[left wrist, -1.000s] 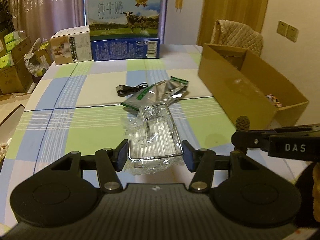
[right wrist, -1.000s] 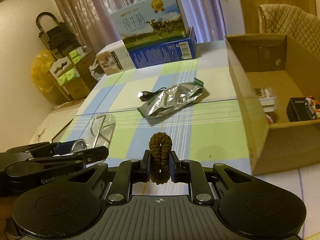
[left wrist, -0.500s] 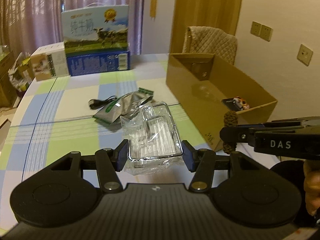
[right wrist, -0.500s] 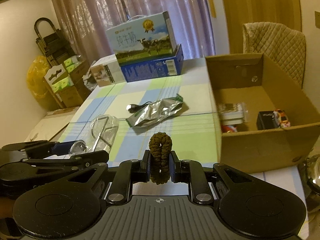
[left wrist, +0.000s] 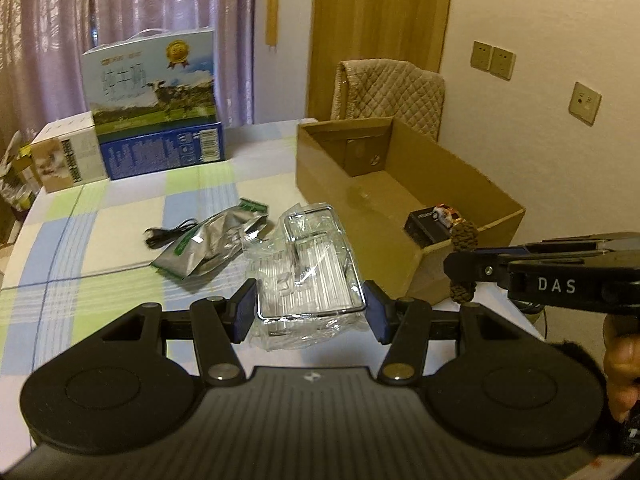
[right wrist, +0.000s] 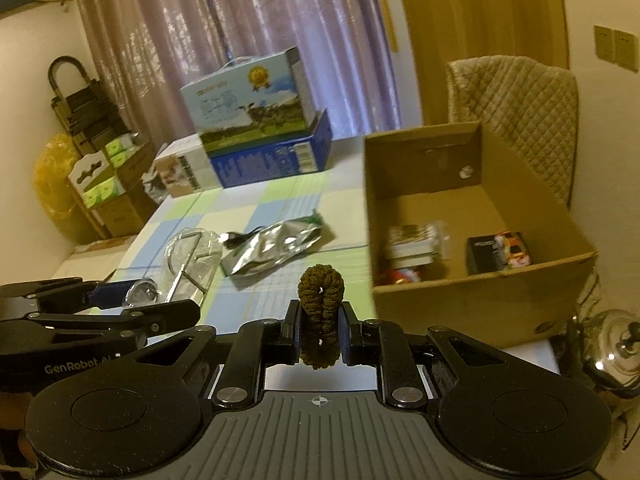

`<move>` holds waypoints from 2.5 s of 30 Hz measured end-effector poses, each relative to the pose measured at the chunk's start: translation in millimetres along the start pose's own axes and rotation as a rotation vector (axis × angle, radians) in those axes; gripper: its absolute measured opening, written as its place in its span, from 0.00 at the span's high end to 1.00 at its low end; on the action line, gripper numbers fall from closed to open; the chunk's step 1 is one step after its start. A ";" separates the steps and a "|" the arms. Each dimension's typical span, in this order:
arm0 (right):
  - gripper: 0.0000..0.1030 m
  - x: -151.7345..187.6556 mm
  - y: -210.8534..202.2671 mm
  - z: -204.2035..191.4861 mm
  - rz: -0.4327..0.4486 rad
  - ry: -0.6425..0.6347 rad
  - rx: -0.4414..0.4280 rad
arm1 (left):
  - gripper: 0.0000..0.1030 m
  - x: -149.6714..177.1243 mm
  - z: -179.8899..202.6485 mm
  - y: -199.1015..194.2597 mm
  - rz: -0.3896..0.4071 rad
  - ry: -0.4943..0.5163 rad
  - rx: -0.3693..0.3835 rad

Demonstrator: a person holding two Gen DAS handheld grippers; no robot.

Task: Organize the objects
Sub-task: 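Carry the hook pack and hair tie to the cardboard box in both tools, then release the hook pack into the box from the left tool while the right tool drops the hair tie, then move both open tools back over the silver bag and black cable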

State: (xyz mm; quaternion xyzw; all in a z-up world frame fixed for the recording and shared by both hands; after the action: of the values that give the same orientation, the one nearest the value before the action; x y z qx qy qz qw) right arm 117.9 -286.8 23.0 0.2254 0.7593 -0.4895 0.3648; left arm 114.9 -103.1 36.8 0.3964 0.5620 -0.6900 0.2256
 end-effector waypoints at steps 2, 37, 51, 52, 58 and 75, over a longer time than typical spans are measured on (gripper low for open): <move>0.85 -4.9 -4.5 10.1 0.015 0.008 0.017 | 0.51 -8.8 8.6 6.4 0.004 0.014 0.018; 0.85 -68.0 10.2 126.7 0.059 0.069 0.169 | 0.43 -88.2 53.5 115.9 0.037 0.008 0.134; 0.85 -75.2 20.2 112.5 0.062 0.060 0.140 | 0.41 -71.1 4.2 90.3 0.027 -0.081 0.033; 0.85 -76.2 21.3 112.2 0.067 0.063 0.139 | 0.40 -70.4 3.1 89.7 0.027 -0.085 0.031; 0.32 -79.1 27.1 116.7 0.124 0.088 0.109 | 0.38 -65.0 -4.4 90.7 0.019 -0.106 0.021; 0.31 -75.3 3.9 106.8 0.126 0.137 0.096 | 0.31 -40.8 -36.0 62.1 0.014 -0.161 -0.026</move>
State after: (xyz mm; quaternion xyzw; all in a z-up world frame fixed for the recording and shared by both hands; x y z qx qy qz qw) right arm 203.8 -381.0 51.9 0.3231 0.7423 -0.4848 0.3309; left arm 196.3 -90.8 30.4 0.3408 0.5481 -0.7108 0.2797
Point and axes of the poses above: each gripper's, at about its wrist camera, not at the fingertips, and y roughly the way its jaws point, z to its right, x to its underside, the point moved 1 cm from there along y, roughly the way its jaws point, and after that the axes turned 2 degrees about z, right-handed, at the moved point
